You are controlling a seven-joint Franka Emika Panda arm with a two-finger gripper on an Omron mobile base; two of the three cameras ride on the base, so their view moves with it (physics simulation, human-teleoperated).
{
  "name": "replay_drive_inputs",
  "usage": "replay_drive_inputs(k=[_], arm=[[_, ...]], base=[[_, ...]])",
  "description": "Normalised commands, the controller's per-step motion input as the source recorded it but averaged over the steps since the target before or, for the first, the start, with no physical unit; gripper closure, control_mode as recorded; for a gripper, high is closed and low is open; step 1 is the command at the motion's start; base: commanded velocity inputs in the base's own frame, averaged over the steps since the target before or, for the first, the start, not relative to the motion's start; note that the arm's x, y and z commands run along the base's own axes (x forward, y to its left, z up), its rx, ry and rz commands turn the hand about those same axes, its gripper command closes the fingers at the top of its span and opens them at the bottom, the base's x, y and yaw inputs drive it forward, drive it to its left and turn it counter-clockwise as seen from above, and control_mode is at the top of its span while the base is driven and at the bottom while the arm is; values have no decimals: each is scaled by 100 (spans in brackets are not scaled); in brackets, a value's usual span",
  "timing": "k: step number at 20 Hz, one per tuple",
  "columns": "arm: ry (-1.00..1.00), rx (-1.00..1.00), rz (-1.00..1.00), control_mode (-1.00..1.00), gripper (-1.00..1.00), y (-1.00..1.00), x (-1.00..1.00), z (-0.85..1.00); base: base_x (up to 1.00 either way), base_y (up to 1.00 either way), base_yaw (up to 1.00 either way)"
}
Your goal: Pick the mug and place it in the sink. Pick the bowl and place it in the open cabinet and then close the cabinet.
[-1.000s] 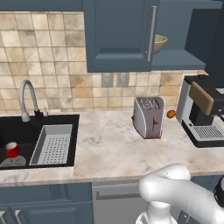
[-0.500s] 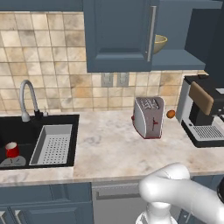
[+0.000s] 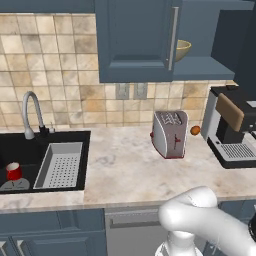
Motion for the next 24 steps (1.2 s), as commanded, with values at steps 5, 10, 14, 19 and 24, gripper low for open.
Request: replay_drive_inputs(k=[5,10,14,19,24], arm=[[-24,0,-2,-100,-100,90,6,-5],[-23,0,-5,-100,-100,80,24,0],[-17,0,-5,-100,-100,74,44,0],[-19,0,-4,-100,-100,78,54,0],[-21,1,-2,-100,-100,57,52,0]], base=[[0,0,0],[0,0,0],[0,0,0],[0,0,0],[0,0,0]])
